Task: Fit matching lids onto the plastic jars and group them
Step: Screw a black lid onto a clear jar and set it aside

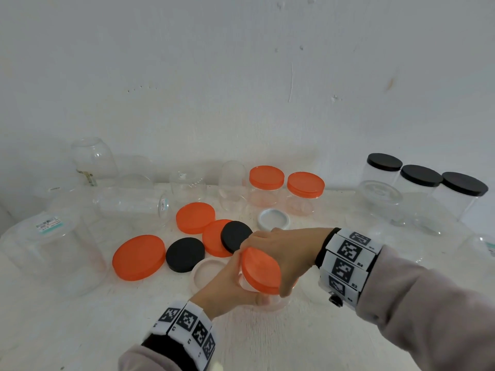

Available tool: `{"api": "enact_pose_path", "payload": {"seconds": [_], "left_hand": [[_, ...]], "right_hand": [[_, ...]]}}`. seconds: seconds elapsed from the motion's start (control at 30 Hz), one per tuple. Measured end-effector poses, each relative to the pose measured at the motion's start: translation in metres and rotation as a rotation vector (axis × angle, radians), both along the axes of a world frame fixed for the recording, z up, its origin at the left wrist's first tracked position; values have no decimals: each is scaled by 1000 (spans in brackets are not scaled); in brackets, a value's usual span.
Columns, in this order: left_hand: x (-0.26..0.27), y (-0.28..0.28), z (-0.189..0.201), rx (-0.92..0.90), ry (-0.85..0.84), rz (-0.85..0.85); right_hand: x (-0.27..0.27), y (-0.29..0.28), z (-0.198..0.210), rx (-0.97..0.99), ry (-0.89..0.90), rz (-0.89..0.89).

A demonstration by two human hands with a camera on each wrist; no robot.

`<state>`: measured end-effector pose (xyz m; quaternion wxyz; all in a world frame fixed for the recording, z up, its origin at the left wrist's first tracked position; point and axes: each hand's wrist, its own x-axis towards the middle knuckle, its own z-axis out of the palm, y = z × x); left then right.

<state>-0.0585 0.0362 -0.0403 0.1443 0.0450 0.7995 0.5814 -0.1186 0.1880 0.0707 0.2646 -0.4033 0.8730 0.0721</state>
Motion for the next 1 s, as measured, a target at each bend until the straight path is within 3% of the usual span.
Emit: {"api": "enact_pose_path", "payload": {"seconds": [0.4,0.7,0.9,1.0], "left_hand": [[2,2,3,-44,-46,6],[-1,3,-8,19,-4,19],[0,3,-6,-53,-20,30],[0,5,-5,-45,-18,29]], "right_hand": [[-5,-4,-8,3,32,-70],[8,5,-30,-156,137,-286],[6,9,-14,-83,-45,-218],[6,8,-13,-93,-28,-204]]}}
